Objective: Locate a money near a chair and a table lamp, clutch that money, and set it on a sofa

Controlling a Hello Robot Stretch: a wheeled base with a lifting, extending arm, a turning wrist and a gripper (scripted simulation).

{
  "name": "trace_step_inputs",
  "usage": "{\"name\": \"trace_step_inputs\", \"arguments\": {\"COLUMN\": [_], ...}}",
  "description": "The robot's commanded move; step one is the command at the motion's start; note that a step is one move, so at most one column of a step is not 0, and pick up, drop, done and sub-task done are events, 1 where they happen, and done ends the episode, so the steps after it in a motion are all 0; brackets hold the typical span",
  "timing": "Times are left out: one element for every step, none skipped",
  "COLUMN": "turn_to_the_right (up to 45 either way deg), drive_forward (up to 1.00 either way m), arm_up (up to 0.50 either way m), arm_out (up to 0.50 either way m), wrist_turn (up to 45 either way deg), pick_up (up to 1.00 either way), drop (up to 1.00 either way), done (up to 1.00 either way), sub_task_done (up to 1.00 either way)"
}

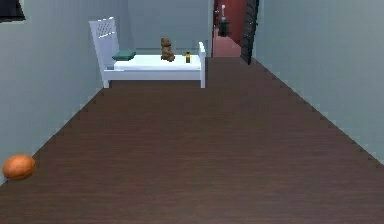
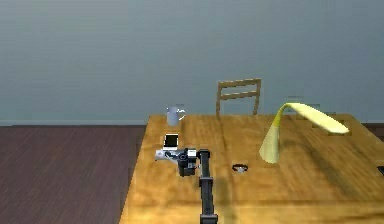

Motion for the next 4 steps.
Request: {"name": "trace_step_inputs", "arguments": {"turn_to_the_right": [0.0, 0.0, 0.0, 0.0], "drive_forward": [0.00, 0.00, 0.00, 0.00], "arm_up": [0.00, 0.10, 0.34, 0.00], "arm_out": [0.00, 0.00, 0.00, 0.00], "wrist_turn": [0.0, 0.0, 0.0, -45.0], "pick_up": [1.00, 0.00, 0.00, 0.00], "drop": [0.00, 0.00, 0.00, 0.00], "done": [0.00, 0.00, 0.00, 0.00], "sub_task_done": [0.00, 0.00, 0.00, 0.00]}}
